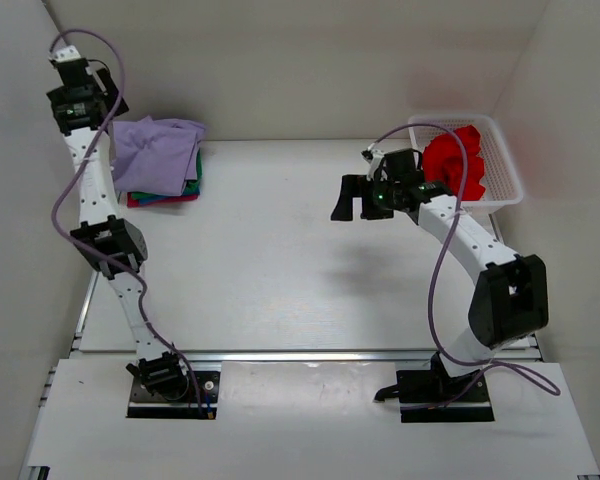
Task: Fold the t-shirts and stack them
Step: Put the neatly folded tshirt into the corner of the board with the left arm
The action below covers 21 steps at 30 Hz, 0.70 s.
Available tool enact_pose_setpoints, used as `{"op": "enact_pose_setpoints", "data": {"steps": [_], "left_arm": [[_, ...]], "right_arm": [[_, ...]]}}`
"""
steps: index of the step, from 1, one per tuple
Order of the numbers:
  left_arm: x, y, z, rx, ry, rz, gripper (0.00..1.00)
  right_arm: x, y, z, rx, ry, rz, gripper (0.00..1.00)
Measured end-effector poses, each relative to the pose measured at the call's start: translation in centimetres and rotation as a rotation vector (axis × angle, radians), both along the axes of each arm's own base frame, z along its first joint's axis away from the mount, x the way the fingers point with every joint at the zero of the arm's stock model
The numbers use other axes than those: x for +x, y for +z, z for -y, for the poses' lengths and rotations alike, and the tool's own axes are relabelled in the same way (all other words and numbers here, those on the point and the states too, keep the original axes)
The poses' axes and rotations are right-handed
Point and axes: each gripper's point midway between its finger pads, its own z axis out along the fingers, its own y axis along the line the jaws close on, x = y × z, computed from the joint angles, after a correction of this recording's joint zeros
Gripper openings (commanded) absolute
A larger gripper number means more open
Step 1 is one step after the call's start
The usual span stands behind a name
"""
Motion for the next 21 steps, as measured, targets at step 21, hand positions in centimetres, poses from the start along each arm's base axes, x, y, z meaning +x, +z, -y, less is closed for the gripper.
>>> {"op": "enact_pose_setpoints", "data": {"steps": [21], "left_arm": [[-20.5,0.9,15.5,-0.067,-0.308,-0.198,0.98]], "right_arm": [[-5.0,0.2,9.5,-0.165,-0.231,-0.004,0.99]]}}
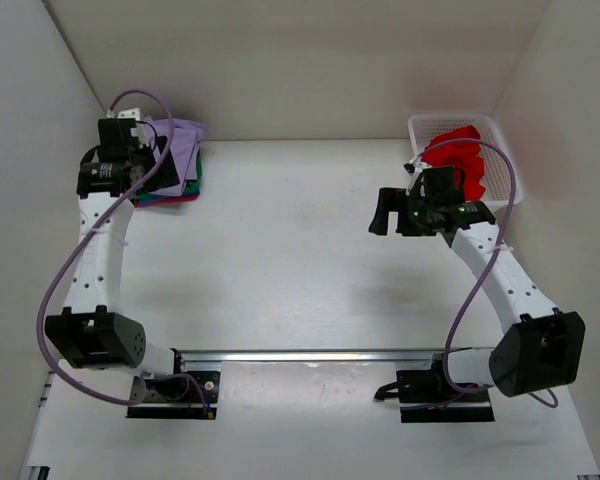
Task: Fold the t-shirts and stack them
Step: Put the neatly folded tshirt into the corner of the board with the left arm
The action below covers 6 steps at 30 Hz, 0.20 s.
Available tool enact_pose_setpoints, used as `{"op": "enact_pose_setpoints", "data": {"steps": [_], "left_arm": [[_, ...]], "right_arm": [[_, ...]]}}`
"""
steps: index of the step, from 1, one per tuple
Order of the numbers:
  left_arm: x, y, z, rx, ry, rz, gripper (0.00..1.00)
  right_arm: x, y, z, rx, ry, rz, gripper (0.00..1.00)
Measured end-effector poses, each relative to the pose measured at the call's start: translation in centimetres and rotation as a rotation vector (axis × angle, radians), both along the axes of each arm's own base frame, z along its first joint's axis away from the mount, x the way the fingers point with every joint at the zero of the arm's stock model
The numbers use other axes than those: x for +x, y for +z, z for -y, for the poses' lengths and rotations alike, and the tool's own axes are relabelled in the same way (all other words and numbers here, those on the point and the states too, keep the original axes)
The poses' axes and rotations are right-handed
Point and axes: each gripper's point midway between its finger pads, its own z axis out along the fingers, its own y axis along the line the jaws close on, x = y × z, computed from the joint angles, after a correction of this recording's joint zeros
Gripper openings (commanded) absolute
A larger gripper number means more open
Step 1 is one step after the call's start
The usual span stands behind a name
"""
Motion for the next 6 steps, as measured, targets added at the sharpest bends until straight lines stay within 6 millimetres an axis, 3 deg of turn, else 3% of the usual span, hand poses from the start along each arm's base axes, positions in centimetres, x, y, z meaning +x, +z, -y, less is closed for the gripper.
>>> {"op": "enact_pose_setpoints", "data": {"steps": [3,6], "left_arm": [[-1.4,-0.6,1.1,0.029,-0.019,-0.007,0.99],[-2.5,-1.3,1.8,0.038,-0.032,0.0,0.99]], "right_arm": [[-0.3,1.4,-0.1,0.001,0.006,0.045,0.99],[-0.4,1.3,-0.5,-0.024,0.017,0.044,0.99]]}}
